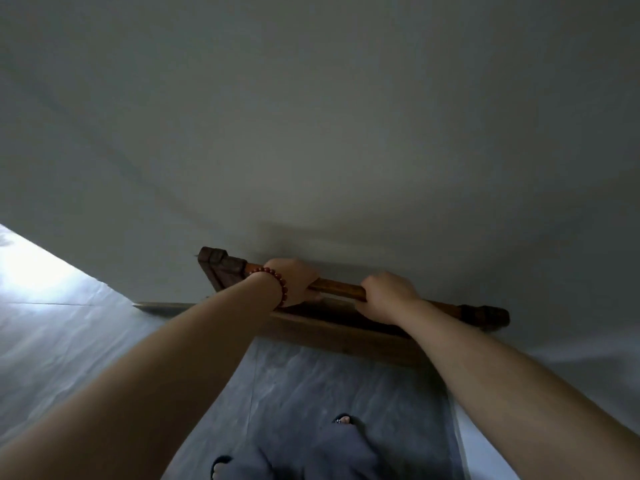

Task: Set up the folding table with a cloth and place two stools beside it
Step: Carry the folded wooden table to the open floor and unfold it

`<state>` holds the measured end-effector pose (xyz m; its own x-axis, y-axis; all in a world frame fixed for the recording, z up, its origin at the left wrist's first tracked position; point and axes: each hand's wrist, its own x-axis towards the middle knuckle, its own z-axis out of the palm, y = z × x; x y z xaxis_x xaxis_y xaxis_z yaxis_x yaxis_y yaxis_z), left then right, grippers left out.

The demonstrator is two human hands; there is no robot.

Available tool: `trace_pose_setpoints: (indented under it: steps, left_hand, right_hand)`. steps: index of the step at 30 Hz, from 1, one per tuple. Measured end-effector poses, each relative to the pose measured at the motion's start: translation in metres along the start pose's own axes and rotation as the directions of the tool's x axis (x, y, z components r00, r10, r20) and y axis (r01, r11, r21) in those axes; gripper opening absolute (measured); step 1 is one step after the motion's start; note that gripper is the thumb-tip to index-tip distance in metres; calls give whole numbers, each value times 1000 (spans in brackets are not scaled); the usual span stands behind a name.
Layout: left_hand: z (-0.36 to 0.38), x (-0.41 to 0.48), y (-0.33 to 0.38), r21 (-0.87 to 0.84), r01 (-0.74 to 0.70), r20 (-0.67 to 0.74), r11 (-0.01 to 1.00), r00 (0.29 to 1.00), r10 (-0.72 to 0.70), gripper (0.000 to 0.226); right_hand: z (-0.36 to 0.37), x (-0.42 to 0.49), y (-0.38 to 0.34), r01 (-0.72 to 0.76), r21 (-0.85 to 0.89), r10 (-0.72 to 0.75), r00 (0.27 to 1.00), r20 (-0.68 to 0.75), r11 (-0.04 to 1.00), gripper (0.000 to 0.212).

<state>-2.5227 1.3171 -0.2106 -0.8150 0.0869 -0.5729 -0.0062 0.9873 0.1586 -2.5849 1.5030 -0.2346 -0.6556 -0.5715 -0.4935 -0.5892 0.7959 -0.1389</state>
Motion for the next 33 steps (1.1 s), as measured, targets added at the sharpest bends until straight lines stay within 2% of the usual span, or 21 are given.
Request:
trace_pose_setpoints:
  steps: [4, 10, 17, 22, 33]
  left_hand:
    - [-2, -38, -36, 77, 8, -123, 997, 992, 2, 30]
    - [18, -101, -96, 116, 4, -141, 993, 990, 13, 31]
    - [30, -169, -170, 36, 87, -208, 996, 975, -78, 30]
    - [46, -220, -228, -34, 140, -222, 990, 964, -144, 26]
    - [92, -299, -335, -80, 303, -208, 950, 927, -313, 25]
  right_hand:
    - [-24, -2, -43, 74, -29, -74, 997, -18, 997, 27]
    - [-33, -3, -125, 185, -123, -179, 982, 58, 975, 20]
    - [-48, 3, -225, 228, -120, -224, 974, 46, 966, 18]
    - [-49, 10, -301, 286, -92, -283, 958, 42, 954, 8]
    - [-24, 56, -437, 487, -74, -475, 869, 136, 870, 9]
